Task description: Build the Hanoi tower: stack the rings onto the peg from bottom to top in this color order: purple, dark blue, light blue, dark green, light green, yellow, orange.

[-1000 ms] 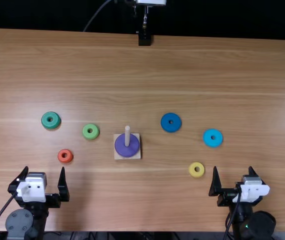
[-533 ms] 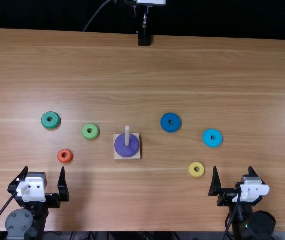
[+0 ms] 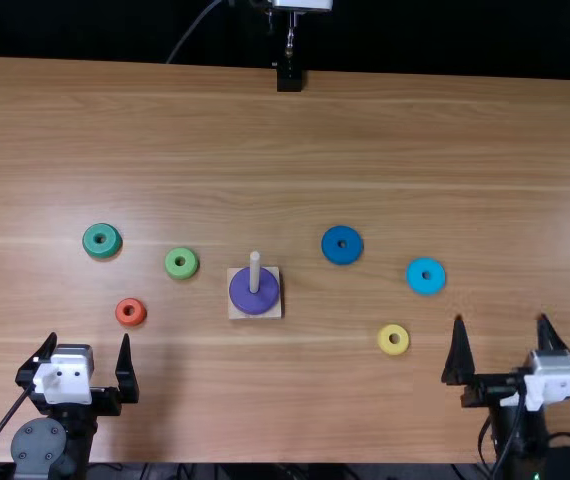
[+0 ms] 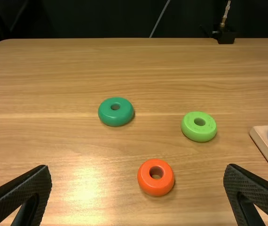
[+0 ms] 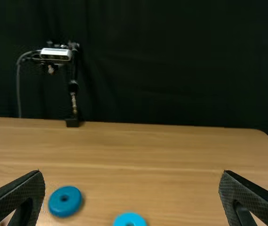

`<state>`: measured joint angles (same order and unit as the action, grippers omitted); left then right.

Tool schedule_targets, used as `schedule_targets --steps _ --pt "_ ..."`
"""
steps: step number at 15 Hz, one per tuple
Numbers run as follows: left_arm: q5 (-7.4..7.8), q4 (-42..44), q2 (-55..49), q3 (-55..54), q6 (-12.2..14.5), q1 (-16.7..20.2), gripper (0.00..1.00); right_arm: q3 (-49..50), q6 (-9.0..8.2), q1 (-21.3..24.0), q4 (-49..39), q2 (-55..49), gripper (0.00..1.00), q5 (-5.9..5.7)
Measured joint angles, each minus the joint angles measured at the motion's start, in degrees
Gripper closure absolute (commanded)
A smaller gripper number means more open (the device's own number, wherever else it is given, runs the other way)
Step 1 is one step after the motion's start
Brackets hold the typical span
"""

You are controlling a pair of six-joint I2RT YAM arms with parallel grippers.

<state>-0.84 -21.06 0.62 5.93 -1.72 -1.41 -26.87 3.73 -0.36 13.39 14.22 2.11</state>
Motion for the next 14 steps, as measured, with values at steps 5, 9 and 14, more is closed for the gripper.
schedule_targets --steps 5,9,14 --pt "-0.02 0.0 0.0 0.0 0.0 0.0 0.0 -14.0 -4.72 -8.8 12.3 26.3 0.0 -0.22" --pt "0.0 0.0 0.0 0.0 0.0 0.0 0.0 -23.8 -8.35 -18.8 20.4 46.0 0.0 -0.22" --pt "0.02 0.0 0.0 0.0 0.0 0.0 0.0 -37.6 -15.65 -21.3 25.2 69.3 0.0 -0.17"
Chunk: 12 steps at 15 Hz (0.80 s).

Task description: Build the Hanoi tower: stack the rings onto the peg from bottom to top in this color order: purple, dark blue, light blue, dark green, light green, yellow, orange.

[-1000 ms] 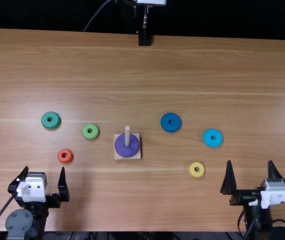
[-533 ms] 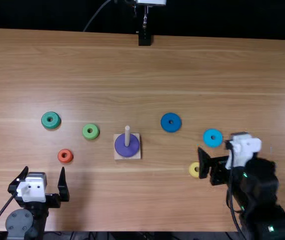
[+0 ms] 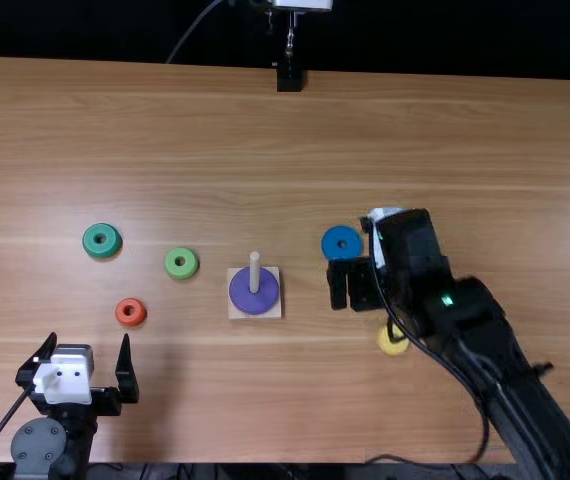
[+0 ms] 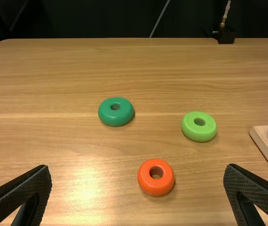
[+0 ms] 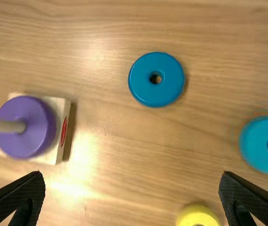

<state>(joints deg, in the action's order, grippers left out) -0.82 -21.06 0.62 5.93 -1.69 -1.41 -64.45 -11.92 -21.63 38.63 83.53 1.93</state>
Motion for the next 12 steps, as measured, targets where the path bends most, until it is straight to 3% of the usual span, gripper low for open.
schedule_targets --steps 2,4,12 --pt "-0.04 0.0 0.0 0.0 0.0 0.0 0.0 -5.9 -2.23 0.0 2.3 8.7 0.0 0.0" --pt "-0.04 0.0 0.0 0.0 0.0 0.0 0.0 -9.9 -2.93 0.0 2.8 14.3 0.0 0.0" --pt "-0.02 0.0 0.0 0.0 0.0 0.0 0.0 -19.3 -3.02 1.9 3.1 28.7 0.0 -0.04"
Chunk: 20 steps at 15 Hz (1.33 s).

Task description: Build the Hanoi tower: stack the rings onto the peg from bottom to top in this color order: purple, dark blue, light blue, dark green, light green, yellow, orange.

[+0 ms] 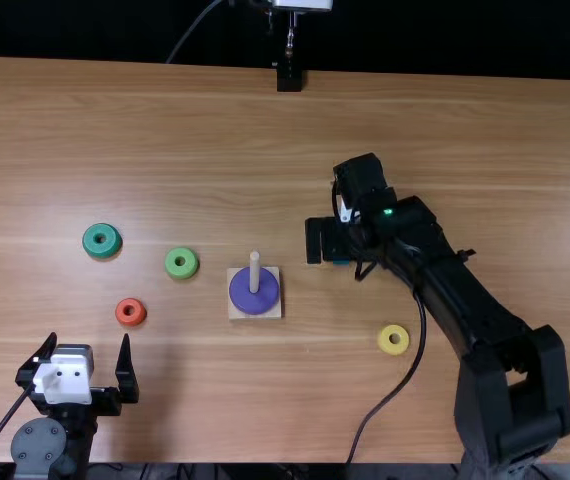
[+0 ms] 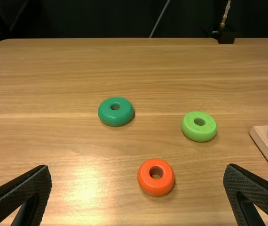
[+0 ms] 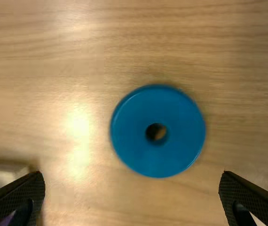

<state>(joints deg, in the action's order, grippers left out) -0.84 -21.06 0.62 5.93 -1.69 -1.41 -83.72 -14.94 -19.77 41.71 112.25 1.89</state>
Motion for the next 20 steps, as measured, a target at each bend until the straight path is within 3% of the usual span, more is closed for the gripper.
schedule_targets --steps 3,13,20 --pt "0.0 0.0 0.0 0.0 0.0 0.0 0.0 -1.1 0.0 1.9 -0.3 2.3 0.0 -0.02" --pt "0.0 0.0 0.0 0.0 0.0 0.0 0.0 -3.7 -0.2 2.1 -0.4 8.1 0.0 -0.04" --pt "0.0 0.0 0.0 0.0 0.0 0.0 0.0 -5.5 -0.2 2.0 1.5 10.4 0.0 -2.99"
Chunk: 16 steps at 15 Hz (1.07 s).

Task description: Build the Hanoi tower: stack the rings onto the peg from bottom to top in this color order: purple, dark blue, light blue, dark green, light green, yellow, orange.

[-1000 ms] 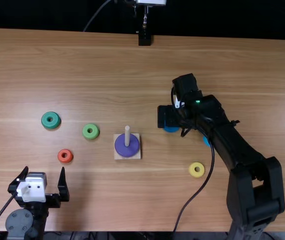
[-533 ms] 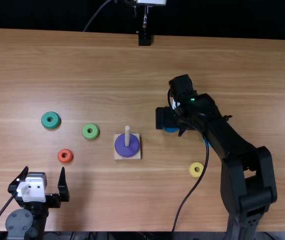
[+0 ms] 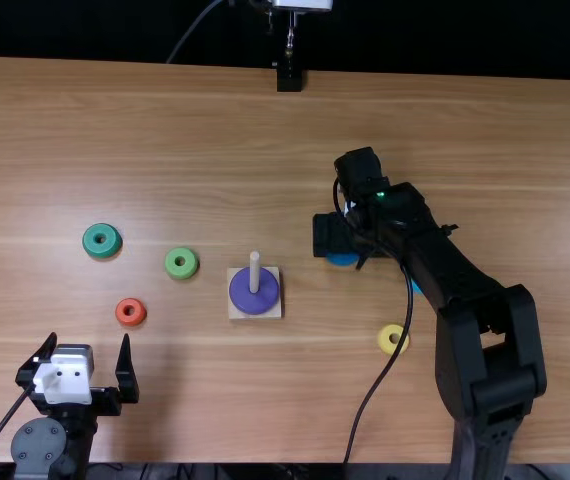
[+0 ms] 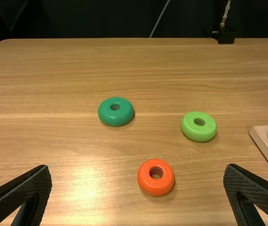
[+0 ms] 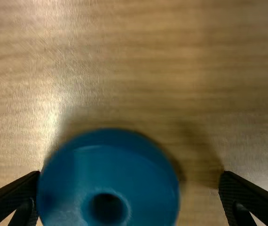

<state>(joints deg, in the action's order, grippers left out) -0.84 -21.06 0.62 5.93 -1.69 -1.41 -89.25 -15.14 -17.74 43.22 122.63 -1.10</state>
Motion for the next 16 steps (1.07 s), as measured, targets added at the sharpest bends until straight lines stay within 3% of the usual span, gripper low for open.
schedule_targets --steps 3,5,8,11,16 --pt "0.0 0.0 0.0 0.0 0.0 0.0 0.0 0.0 -0.04 0.0 1.8 0.0 0.0 -0.35" --pt "0.02 0.0 0.0 0.0 0.0 0.0 0.0 0.0 -0.04 -0.2 3.0 0.0 0.33 -0.63" --pt "0.0 0.0 0.0 0.0 0.0 0.0 0.0 0.0 -0.13 -0.3 3.0 0.0 0.68 -1.09" --pt "0.0 0.0 0.0 0.0 0.0 0.0 0.0 -0.1 -0.13 -0.3 3.0 0.0 0.94 -1.46" --pt "0.02 0.0 0.0 0.0 0.0 0.0 0.0 -2.4 0.55 -0.3 4.0 -0.2 0.95 -2.14"
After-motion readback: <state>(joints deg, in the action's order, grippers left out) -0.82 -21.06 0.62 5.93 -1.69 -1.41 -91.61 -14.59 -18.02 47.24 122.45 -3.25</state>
